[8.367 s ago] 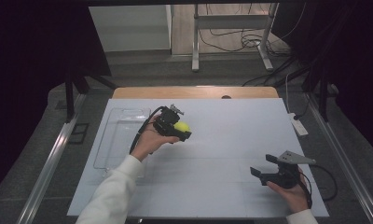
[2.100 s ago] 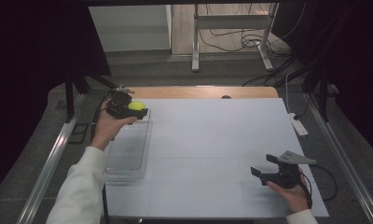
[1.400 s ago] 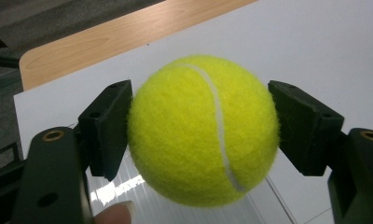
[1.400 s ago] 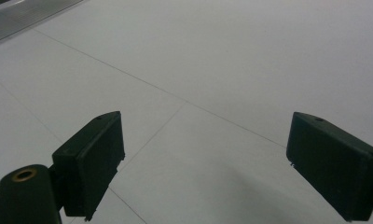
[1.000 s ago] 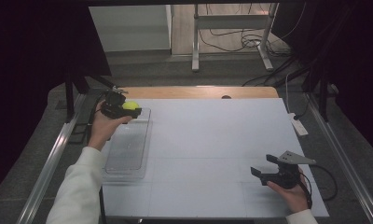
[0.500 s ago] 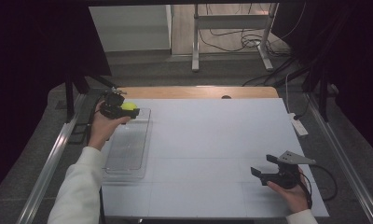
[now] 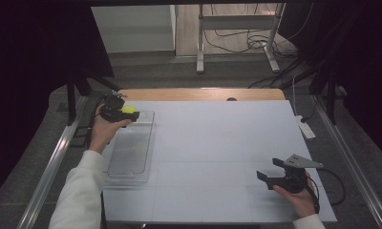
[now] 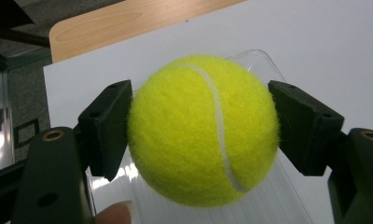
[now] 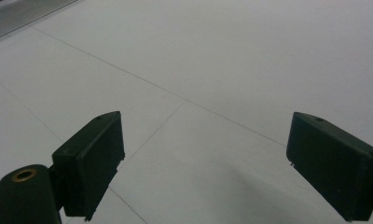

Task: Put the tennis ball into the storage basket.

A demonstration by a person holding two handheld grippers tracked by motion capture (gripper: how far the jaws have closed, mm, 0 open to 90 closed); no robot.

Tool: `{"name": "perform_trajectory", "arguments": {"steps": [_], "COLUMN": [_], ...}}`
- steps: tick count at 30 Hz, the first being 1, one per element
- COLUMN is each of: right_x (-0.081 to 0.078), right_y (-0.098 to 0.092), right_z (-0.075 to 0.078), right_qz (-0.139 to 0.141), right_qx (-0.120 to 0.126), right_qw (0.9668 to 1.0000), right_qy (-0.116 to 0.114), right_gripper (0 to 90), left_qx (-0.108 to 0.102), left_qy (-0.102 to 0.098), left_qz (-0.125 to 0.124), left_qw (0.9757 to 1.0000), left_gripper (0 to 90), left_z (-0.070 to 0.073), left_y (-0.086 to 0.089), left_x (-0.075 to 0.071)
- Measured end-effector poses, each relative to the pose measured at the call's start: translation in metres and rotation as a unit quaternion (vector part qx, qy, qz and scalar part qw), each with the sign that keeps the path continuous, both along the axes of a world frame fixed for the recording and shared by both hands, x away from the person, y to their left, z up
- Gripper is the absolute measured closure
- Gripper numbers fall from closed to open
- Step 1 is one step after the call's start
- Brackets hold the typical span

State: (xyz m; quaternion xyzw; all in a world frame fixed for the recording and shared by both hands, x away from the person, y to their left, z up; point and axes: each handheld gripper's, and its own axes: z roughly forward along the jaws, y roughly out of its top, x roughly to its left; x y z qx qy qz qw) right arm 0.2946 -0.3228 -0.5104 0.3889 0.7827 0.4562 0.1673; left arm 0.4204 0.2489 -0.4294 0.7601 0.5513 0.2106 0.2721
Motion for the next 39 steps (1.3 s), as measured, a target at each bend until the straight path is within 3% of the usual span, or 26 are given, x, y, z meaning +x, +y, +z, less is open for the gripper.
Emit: {"name": "perform_trajectory", "arguments": {"steps": [39], "right_x": [0.001], "right_y": [0.000], "right_z": [-0.001], "right_qz": [-0.001], "right_qx": [-0.002], "right_qw": [1.0000], "right_qy": [0.002], "right_gripper": [11.3], "left_qx": [0.008], "left_qy": [0.021], "left_qz": [0.010], "left_qw": [0.9997], "left_gripper": [26.5], "left_z": [-0.020], "left_y": [0.002], "left_x": [0.007]}}
